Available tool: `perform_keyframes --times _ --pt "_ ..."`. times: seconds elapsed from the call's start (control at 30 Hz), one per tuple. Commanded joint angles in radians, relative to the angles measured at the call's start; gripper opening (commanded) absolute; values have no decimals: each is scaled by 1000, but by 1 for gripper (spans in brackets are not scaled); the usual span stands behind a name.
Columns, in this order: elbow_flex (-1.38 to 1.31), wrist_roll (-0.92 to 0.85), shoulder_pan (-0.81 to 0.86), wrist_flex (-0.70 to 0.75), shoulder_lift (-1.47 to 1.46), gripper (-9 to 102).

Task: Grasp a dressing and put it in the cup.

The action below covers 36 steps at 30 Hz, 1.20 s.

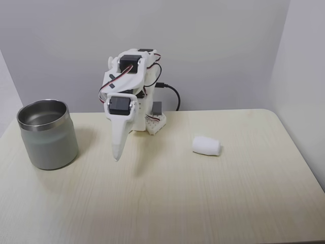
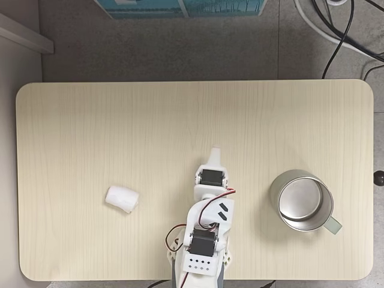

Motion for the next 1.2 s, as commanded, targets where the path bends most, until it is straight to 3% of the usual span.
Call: perform_keyframes --times 0.0,0.33,0.53,0.87,1.17 --pt "35 -17 -6 -2 -6 0" --pt "348 -181 -146 170 17 0" --pt "698 -275 -288 299 344 0" --pt "1149 -611 -515 615 755 2" --pt "1379 -963 -834 989 1048 23"
